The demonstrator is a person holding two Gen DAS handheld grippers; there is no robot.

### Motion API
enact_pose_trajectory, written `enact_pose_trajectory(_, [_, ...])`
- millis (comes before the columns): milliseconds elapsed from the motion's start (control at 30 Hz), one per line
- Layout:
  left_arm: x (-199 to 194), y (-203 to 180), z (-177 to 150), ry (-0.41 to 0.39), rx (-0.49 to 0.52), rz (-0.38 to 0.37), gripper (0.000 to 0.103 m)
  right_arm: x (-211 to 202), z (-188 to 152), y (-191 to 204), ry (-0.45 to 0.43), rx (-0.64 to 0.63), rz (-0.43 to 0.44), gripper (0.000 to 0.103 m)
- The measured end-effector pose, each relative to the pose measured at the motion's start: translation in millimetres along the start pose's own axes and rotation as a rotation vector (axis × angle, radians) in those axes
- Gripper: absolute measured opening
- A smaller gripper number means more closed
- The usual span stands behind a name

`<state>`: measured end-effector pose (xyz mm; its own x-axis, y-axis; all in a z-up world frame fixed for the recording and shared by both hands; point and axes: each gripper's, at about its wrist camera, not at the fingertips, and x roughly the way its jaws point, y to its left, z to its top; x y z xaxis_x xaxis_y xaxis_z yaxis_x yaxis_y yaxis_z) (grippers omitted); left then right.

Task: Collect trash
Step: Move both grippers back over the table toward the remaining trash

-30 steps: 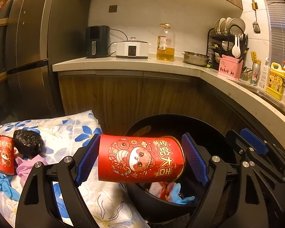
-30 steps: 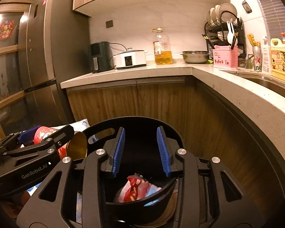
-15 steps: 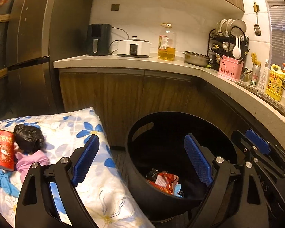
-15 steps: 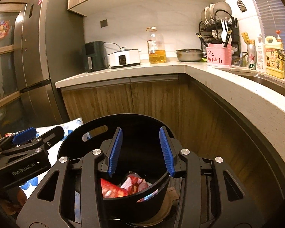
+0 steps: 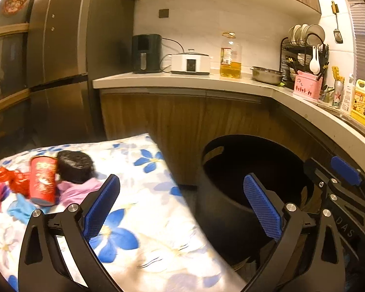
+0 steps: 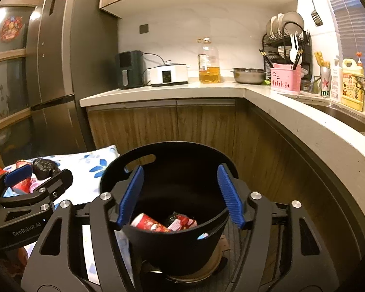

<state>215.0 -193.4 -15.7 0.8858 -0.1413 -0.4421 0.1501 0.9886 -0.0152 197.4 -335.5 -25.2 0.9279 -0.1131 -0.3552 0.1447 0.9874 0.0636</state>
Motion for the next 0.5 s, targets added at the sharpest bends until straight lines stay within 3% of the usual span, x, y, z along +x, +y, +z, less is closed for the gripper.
enact_pose_trajectory(500, [-54.1,81.0,-26.2,-0.013,-0.084,0.142,0.097,-37.3,-18.5,66.5,0.002,-0.028,0.097,0.078])
